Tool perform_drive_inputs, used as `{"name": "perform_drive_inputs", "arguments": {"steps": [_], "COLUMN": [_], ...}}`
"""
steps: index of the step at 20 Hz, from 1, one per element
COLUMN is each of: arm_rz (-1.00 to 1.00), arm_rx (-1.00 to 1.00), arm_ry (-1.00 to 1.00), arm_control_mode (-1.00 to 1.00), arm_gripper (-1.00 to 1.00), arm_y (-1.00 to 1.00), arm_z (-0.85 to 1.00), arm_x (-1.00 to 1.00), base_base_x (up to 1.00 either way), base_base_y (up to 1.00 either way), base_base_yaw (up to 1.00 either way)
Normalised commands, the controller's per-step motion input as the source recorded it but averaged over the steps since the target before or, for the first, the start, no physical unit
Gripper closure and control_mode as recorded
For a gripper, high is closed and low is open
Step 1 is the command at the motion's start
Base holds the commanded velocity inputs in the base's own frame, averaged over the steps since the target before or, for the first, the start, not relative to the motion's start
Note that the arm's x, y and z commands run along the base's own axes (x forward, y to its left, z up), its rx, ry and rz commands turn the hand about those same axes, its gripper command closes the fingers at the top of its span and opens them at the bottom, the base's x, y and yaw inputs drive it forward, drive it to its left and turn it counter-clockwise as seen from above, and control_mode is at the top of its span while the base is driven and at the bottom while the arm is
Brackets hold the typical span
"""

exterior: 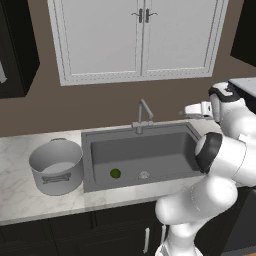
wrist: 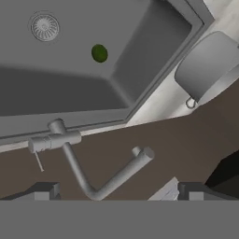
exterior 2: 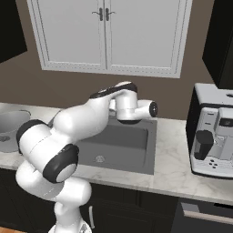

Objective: Dump the lime from the pot into the sink. Then turn on the water and wash the lime. Then turn off the water and put the lime back in the pot.

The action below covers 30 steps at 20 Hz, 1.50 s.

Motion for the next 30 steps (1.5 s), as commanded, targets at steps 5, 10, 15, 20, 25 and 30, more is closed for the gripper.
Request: {"name": "perform_drive_inputs", "arguments": {"steps": [5,10,15,20,25,30], "arm_rz": [0.0,0.0,0.0,0.0,0.0,0.0], "arm_rx": [0.0,0.0,0.0,0.0,0.0,0.0], "arm_ry": [0.0,0.0,0.0,0.04,0.08,0.05], "arm_control_mode": [-1.0,-1.0,-1.0,-1.0,-1.0,-1.0], "arm_gripper": [-1.0,-1.0,-1.0,-1.0,-1.0,-1.0], "arm_y": [0.23,0.18,0.14,0.05,0.05,0.14], "arm_z": [-0.3,-0.2,-0.15,-0.25,-0.32,-0.16], "arm_x": [0.36,0.34,0.37,0.36,0.31,0.34], "base_base_x": [0.0,0.0,0.0,0.0,0.0,0.0], "base_base_y": [0.0,0.0,0.0,0.0,0.0,0.0], "base_base_yaw": [0.0,0.0,0.0,0.0,0.0,0.0]}}
